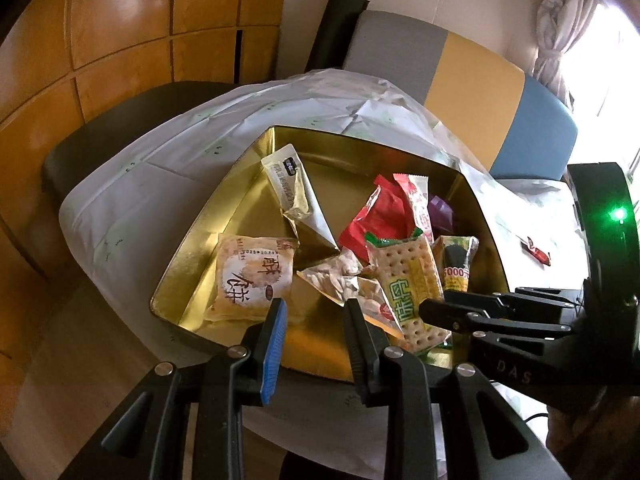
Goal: Organize snacks
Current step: 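Carry the cracker pack in the right tool over the gold tray, then lower the cracker pack into the gold tray and open the right tool, then move both tools back to the cloth, right tool toward the clear granola bar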
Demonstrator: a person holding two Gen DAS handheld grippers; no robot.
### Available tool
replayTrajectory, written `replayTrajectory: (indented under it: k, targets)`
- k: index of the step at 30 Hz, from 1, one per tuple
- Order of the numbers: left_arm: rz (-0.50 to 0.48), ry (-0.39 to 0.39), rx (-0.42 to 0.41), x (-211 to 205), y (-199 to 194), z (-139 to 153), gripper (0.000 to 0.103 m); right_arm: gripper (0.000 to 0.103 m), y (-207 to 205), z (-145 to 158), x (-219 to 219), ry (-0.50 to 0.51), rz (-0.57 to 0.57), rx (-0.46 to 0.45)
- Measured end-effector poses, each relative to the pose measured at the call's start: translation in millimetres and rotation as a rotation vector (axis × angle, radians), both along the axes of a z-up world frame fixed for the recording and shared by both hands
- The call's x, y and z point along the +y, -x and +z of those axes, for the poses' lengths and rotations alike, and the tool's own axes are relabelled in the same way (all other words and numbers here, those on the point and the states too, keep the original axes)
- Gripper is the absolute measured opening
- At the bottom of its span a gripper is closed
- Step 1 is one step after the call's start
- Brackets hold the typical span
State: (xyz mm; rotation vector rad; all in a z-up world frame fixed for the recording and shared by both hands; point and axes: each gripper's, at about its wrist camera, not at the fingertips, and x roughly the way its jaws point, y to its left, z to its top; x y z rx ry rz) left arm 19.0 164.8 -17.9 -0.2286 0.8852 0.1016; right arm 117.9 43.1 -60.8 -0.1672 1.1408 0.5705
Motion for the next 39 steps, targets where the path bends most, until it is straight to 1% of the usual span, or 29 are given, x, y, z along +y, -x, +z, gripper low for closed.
replayTrajectory:
  k: [6, 10, 11, 12, 20, 24, 34, 39]
  targets:
    - [-0.009, -0.010, -0.003, -3, 1, 3, 0.029, 0.022, 4, -3, -2, -0.005, -0.008, 0.020]
    - [-0.015, -0.014, -0.003, -6, 1, 4, 0.029, 0.022, 9, -2, -3, 0.008, -0.005, 0.006]
    - [-0.017, -0.015, -0.003, -7, 2, 4, 0.029, 0.025, 9, -2, -4, 0.011, -0.006, 0.002]
    - [-0.018, -0.016, -0.003, -8, 2, 5, 0.029, 0.026, 10, -1, -5, 0.010, -0.010, 0.002]
    - [-0.028, -0.025, -0.005, -13, 2, 7, 0.029, 0.026, 19, 17, -13, -0.014, -0.010, -0.045]
    - [-0.037, -0.032, -0.007, -16, 1, 9, 0.029, 0.030, 24, 26, -21, -0.030, -0.013, -0.065]
    - [-0.073, -0.059, -0.019, -30, 2, 15, 0.029, 0.034, 30, 45, -55, -0.055, -0.049, -0.106]
    - [-0.102, -0.074, -0.025, -40, 2, 17, 0.029, 0.041, 32, 53, -91, -0.050, -0.098, -0.134]
